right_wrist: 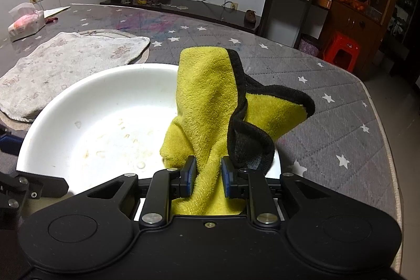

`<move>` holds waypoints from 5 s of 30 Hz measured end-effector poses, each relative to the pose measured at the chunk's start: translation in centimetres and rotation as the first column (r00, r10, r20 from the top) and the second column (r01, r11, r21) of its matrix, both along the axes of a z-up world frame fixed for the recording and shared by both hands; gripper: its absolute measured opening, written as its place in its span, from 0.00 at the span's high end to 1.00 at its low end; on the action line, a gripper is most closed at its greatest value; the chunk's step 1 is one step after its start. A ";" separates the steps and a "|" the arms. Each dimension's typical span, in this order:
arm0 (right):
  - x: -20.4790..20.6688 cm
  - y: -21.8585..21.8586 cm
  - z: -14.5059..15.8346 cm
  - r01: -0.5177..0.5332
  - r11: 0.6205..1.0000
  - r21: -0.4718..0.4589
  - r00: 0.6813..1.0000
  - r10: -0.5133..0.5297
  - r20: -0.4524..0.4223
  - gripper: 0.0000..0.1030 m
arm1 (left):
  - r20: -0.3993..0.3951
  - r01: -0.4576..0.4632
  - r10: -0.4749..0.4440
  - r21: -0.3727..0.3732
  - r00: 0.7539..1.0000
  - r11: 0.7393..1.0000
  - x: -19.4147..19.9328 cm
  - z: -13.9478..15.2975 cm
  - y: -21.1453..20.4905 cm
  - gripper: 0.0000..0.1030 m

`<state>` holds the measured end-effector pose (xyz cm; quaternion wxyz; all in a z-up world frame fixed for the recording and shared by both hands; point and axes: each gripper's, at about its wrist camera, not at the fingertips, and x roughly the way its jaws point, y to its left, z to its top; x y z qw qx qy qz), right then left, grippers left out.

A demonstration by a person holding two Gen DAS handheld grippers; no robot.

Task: Clean bowl
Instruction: 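Rub the yellow cloth along the bowl wall with the right gripper while the left gripper holds the rim, then scrub the cloth back and forth inside the bowl with the right gripper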

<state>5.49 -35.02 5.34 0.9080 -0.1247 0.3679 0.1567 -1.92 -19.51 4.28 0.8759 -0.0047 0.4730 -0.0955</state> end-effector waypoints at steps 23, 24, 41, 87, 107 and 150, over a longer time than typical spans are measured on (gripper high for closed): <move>-2.6 -0.4 0.2 -0.025 1.000 -0.004 1.000 0.025 -0.014 0.79 | -0.038 0.013 -0.017 -0.100 0.999 0.995 0.8 0.2 1.3 0.64; -2.7 -0.4 0.3 -0.026 1.000 -0.001 1.000 0.026 -0.016 0.79 | -0.038 0.036 -0.039 -0.094 0.999 0.995 0.8 0.3 1.4 0.64; -6.3 -0.4 0.7 -0.077 0.997 -0.005 0.995 0.077 -0.058 0.79 | -0.096 0.227 -0.231 -0.050 0.968 0.973 2.2 -0.4 2.3 0.63; -1.9 -0.3 0.2 -0.013 1.000 -0.013 1.000 0.013 0.002 0.79 | -0.089 0.116 -0.125 -0.102 0.988 0.988 -0.9 0.3 1.7 0.56; -4.0 -0.7 0.4 -0.026 0.999 -0.036 1.000 0.026 -0.011 0.79 | -0.100 0.059 -0.076 -0.162 0.992 0.985 -0.4 -0.3 1.8 0.61; -3.7 -1.2 0.3 -0.010 1.000 -0.012 1.000 0.010 -0.013 0.79 | -0.062 0.270 -0.267 0.033 0.962 0.962 2.0 -0.3 1.4 0.62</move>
